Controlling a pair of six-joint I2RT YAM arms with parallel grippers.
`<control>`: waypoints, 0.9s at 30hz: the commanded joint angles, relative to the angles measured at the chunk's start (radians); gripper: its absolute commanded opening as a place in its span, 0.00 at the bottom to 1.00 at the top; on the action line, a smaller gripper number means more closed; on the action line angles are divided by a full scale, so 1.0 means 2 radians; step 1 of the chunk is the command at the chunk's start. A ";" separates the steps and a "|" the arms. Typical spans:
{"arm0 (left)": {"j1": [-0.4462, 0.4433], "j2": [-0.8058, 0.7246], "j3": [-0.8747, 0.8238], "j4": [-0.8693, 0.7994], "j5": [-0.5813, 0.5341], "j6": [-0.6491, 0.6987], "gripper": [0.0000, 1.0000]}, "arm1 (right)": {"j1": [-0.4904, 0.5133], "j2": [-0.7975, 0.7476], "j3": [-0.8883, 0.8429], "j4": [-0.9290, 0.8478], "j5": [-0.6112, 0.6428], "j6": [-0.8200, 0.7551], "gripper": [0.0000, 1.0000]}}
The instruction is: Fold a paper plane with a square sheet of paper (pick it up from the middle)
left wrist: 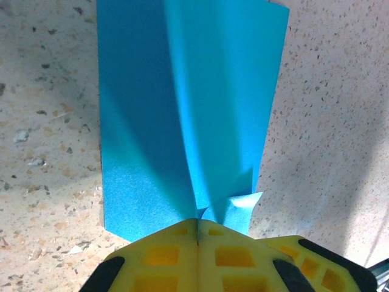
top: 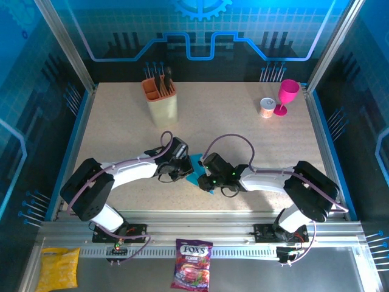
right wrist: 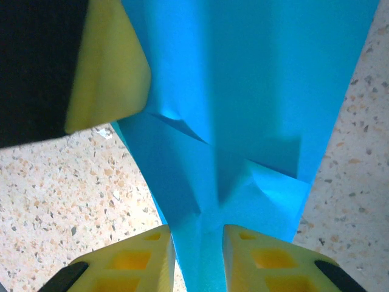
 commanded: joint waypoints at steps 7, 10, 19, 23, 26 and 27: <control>-0.007 -0.026 -0.013 -0.010 0.001 -0.037 0.00 | 0.017 0.011 0.021 -0.026 0.034 -0.012 0.27; -0.011 -0.028 -0.015 -0.011 -0.004 -0.041 0.00 | 0.019 0.013 0.020 -0.029 0.039 -0.012 0.24; -0.022 -0.031 -0.012 -0.027 -0.026 -0.044 0.00 | 0.026 0.011 0.018 -0.041 0.046 -0.004 0.21; -0.029 -0.037 -0.008 -0.041 -0.044 -0.045 0.00 | 0.033 0.011 0.019 -0.048 0.053 0.007 0.22; -0.033 -0.041 -0.004 -0.054 -0.057 -0.043 0.00 | 0.039 0.007 0.018 -0.052 0.061 0.015 0.24; -0.035 -0.043 -0.004 -0.057 -0.060 -0.043 0.00 | 0.039 0.005 0.018 -0.053 0.064 0.016 0.24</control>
